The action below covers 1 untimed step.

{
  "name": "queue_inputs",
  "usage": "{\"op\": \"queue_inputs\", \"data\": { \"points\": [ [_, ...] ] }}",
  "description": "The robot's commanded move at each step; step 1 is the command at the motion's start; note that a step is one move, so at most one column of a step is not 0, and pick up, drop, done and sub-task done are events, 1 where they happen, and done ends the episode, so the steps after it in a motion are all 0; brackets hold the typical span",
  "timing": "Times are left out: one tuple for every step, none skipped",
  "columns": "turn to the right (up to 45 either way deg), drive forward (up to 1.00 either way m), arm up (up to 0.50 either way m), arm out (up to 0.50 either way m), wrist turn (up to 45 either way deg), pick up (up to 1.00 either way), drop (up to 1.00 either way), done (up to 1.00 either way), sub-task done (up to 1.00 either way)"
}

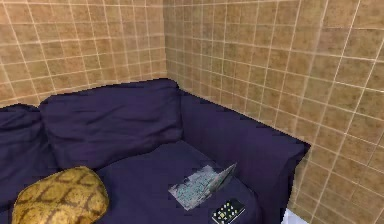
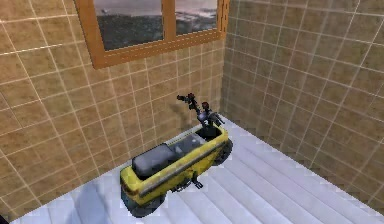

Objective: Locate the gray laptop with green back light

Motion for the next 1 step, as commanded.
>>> {"op": "queue_inputs", "data": {
  "points": [
    [0.0, 0.00, 0.00, 0.00, 0.0, 0.00, 0.00, 1.00, 0.00]
  ]
}}
